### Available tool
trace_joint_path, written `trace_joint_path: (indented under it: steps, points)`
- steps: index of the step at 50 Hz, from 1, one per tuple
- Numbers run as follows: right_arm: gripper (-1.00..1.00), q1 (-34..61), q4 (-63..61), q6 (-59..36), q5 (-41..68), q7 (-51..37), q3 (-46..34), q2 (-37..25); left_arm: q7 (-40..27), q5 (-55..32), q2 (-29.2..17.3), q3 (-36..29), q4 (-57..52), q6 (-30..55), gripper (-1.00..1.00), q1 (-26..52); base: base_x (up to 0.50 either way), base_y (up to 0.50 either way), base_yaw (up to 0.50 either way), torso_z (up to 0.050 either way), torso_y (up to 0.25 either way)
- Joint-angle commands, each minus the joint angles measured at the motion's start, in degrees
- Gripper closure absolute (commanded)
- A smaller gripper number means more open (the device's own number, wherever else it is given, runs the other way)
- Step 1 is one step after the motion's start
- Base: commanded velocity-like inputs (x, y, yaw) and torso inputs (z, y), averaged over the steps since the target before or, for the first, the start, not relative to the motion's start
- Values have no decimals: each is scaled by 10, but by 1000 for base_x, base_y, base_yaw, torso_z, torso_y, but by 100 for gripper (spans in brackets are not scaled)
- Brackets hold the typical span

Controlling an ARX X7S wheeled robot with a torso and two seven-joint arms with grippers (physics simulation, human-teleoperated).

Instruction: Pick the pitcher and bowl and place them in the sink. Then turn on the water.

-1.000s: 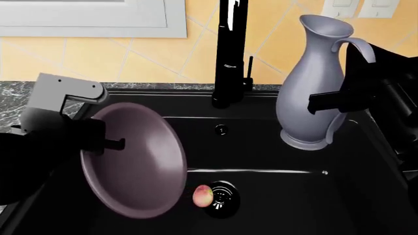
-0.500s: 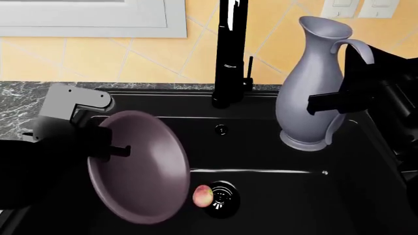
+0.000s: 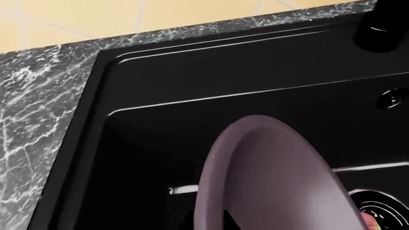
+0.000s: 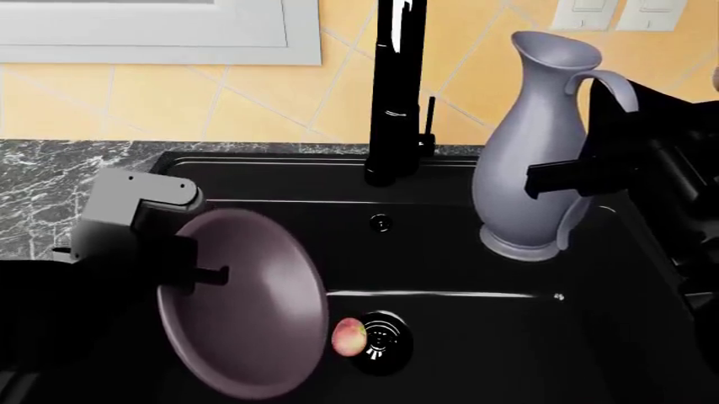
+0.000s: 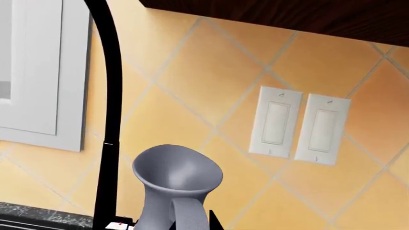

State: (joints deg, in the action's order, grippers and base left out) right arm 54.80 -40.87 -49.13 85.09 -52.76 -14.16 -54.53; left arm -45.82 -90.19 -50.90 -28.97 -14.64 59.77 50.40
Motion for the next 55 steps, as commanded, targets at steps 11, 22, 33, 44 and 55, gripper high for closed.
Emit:
trace_joint_path:
  steps: [11,22,33,44,55]
  points:
    - [100,7,6,-2,-23,5,-1,8,27,33,3,-5,12,-28,100,-33,0,0,0,0,1]
    - [100,4,7,0,-25,7,-1,8,46,52,7,-11,23,-40,100,-45,0,0,0,1,1]
    - [100,3,7,1,-26,5,-2,8,62,77,7,-17,38,-57,100,-61,0,0,0,0,1]
    - [100,1,7,2,-28,6,-3,9,68,91,9,-23,49,-70,100,-80,0,0,0,0,1]
    - [100,3,8,2,-28,6,-5,9,74,99,12,-28,59,-77,100,-92,0,0,0,1,2]
